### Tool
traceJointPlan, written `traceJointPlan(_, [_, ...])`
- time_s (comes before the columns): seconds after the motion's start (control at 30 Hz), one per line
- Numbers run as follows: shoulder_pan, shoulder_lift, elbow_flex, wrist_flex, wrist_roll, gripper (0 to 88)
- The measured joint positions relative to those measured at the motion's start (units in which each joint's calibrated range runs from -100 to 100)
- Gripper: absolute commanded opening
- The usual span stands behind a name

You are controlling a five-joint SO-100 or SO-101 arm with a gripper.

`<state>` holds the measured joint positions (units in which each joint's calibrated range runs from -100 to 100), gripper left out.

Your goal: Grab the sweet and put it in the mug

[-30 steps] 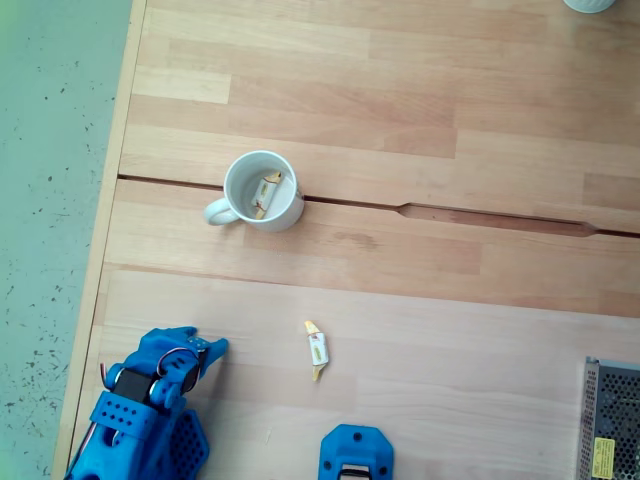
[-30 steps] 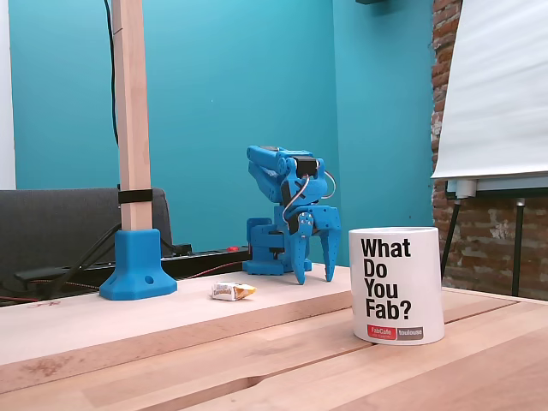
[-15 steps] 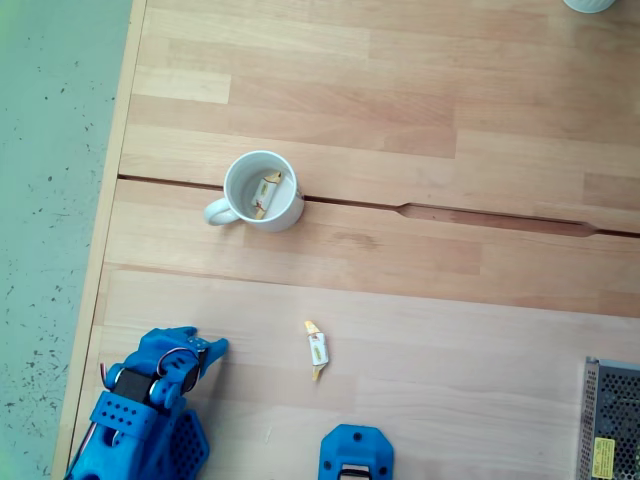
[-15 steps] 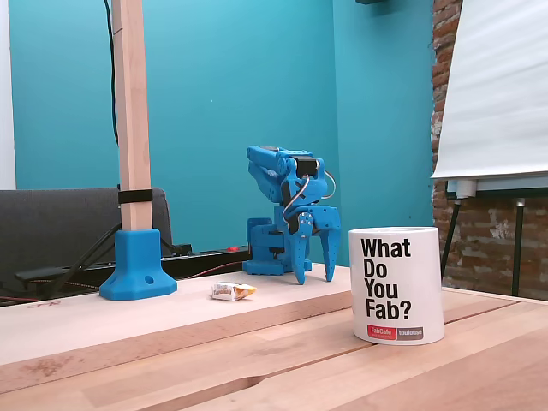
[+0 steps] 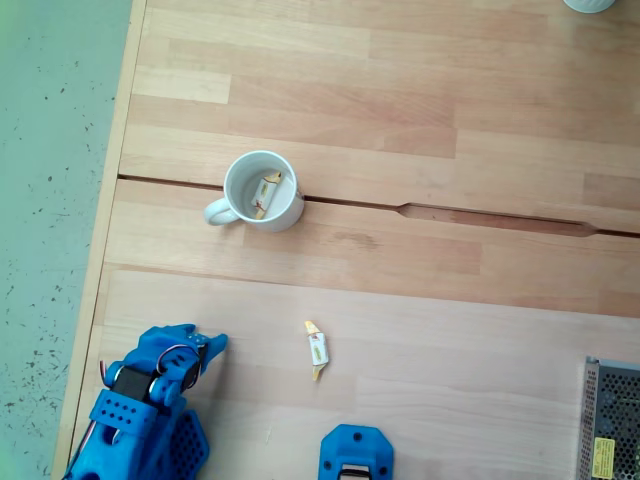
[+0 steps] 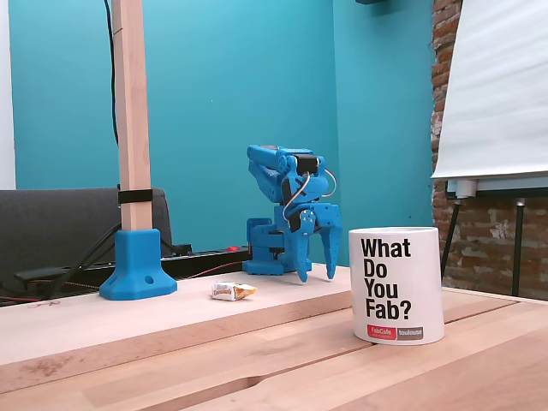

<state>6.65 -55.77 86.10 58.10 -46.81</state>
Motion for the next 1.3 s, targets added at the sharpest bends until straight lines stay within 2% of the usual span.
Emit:
traceJointPlan(0.1, [0.07, 0.18, -3.85, 0.33, 1.37, 20.9])
traceJointPlan(0.57, [4.21, 0.00, -14.70, 19.69, 2.10, 21.7])
traceJointPlan(1.3, [17.06, 0.45, -21.60, 21.07, 2.30, 21.8])
